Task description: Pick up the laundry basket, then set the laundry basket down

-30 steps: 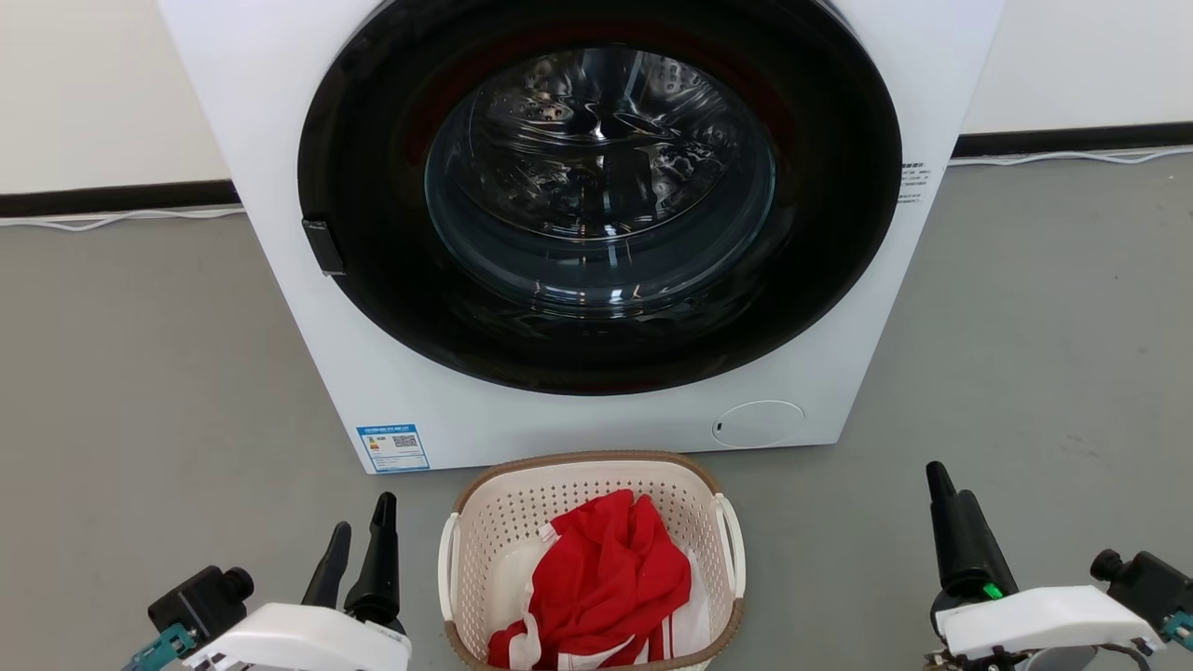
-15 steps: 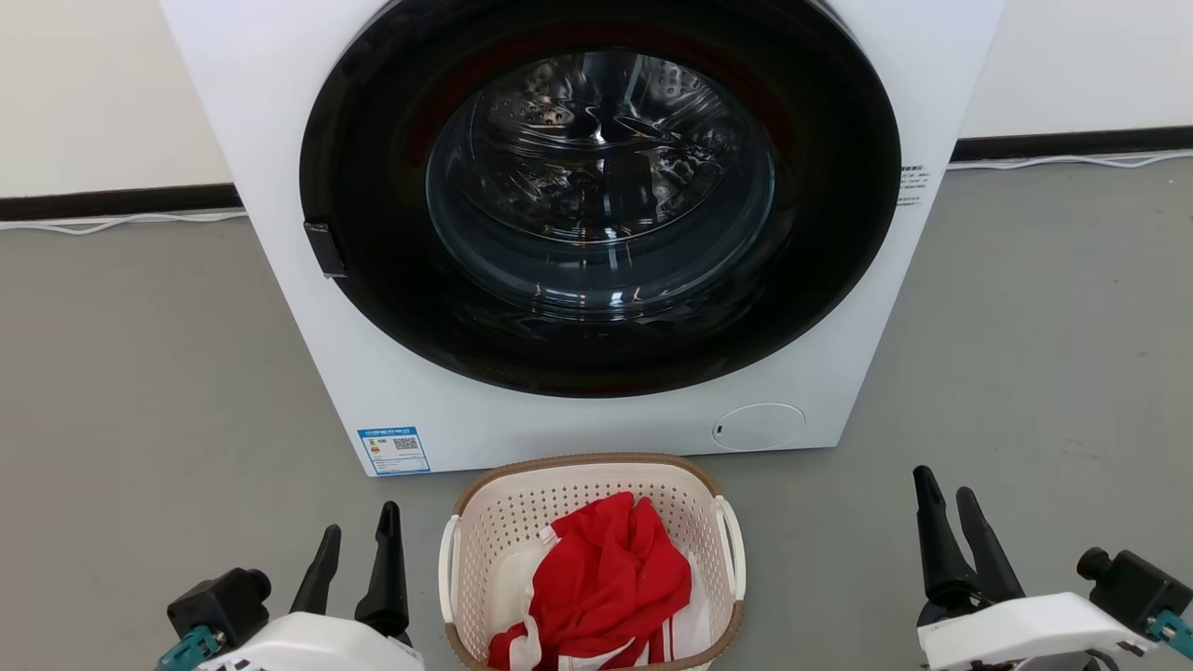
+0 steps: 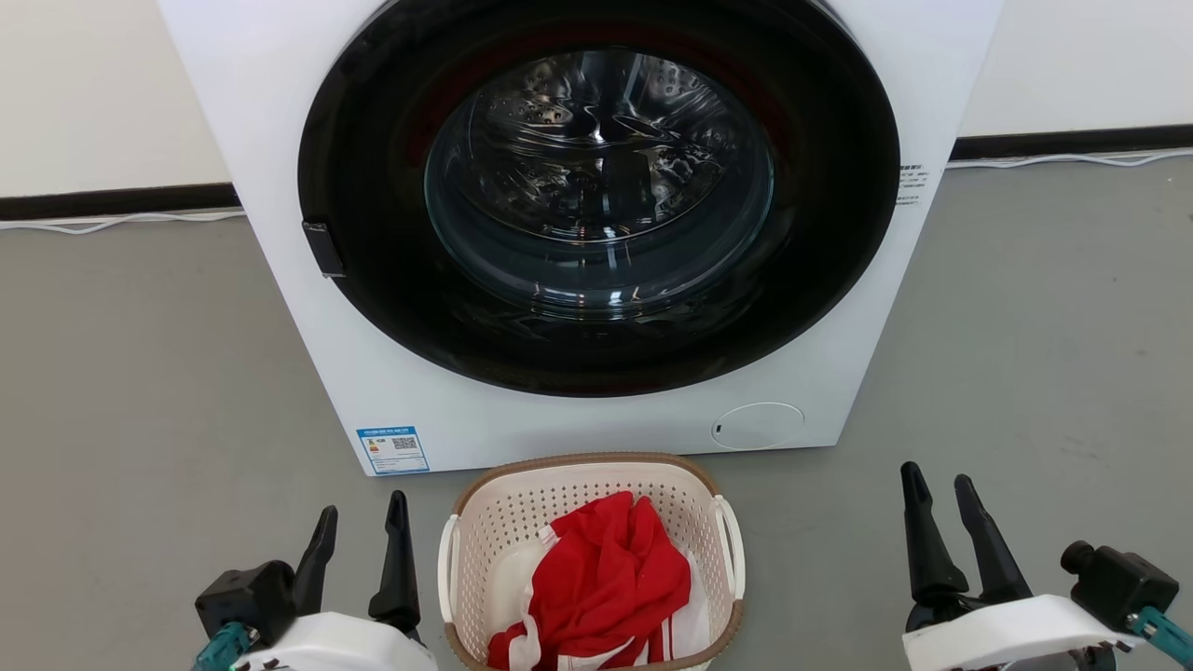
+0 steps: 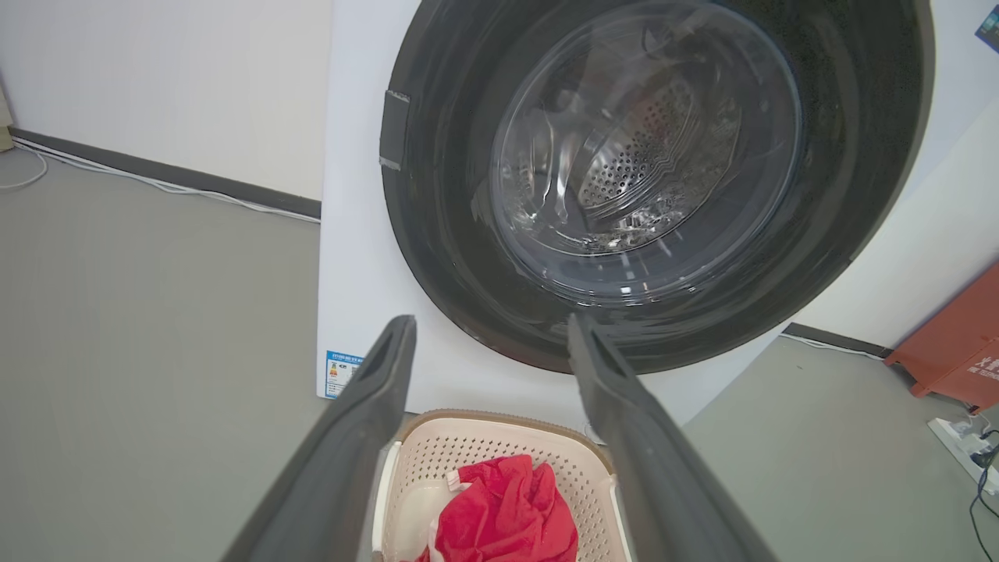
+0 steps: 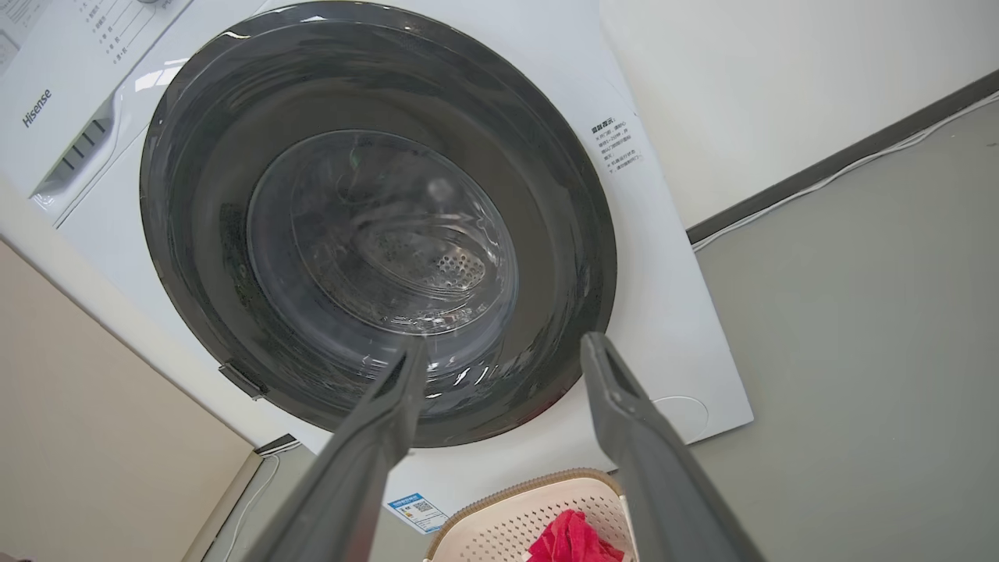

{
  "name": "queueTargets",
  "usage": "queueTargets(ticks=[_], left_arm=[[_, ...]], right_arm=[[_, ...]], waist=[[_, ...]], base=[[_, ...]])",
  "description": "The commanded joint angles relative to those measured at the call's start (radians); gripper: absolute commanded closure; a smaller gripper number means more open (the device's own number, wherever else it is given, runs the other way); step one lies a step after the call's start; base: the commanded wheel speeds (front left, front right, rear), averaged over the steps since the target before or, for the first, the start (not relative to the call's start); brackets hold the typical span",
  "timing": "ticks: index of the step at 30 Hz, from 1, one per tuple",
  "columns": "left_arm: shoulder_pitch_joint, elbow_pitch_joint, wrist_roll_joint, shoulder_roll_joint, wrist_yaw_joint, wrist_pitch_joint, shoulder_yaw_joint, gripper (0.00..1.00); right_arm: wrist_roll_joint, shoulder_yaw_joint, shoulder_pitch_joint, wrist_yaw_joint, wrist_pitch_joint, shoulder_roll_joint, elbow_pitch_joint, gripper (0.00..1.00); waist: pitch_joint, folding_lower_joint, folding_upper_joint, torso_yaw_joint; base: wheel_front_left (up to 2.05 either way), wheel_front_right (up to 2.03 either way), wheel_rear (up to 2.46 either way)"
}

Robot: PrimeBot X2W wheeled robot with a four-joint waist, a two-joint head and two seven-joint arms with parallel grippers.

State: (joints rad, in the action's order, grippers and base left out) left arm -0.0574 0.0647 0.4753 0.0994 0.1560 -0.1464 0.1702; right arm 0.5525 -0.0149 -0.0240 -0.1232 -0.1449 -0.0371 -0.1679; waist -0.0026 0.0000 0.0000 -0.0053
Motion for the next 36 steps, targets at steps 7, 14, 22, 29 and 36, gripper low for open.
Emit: queueTargets(ticks=[7, 14, 22, 29, 36], left_arm=[[0.009, -0.051, -0.1, 0.016, 0.031, -0.031, 0.001, 0.0], [0.002, -0.067, -0.181, 0.02, 0.052, -0.051, 0.016, 0.0], [-0.007, -0.082, -0.263, 0.017, 0.066, -0.075, 0.023, 0.0], [-0.016, -0.095, -0.343, 0.012, 0.073, -0.095, 0.027, 0.0], [-0.023, -0.105, -0.428, 0.007, 0.08, -0.115, 0.032, 0.0]], right_arm=[[-0.1, 0.03, 0.013, -0.006, -0.032, -0.011, 0.047, 0.0], [-0.184, 0.037, 0.009, -0.006, -0.053, -0.012, 0.058, 0.0], [-0.278, 0.043, 0.005, -0.007, -0.076, -0.012, 0.07, 0.0], [-0.357, 0.048, 0.001, -0.007, -0.097, -0.013, 0.076, 0.0], [-0.436, 0.055, -0.002, -0.008, -0.117, -0.013, 0.085, 0.0]], waist=[[0.001, 0.0, 0.0, 0.0], [0.002, 0.0, 0.0, 0.0], [0.005, 0.0, 0.0, -0.001], [0.006, 0.0, 0.0, -0.001], [0.008, 0.0, 0.0, -0.001]], base=[[0.0, 0.0, 0.0], [0.0, 0.0, 0.0], [0.0, 0.0, 0.0], [0.0, 0.0, 0.0], [0.0, 0.0, 0.0]])
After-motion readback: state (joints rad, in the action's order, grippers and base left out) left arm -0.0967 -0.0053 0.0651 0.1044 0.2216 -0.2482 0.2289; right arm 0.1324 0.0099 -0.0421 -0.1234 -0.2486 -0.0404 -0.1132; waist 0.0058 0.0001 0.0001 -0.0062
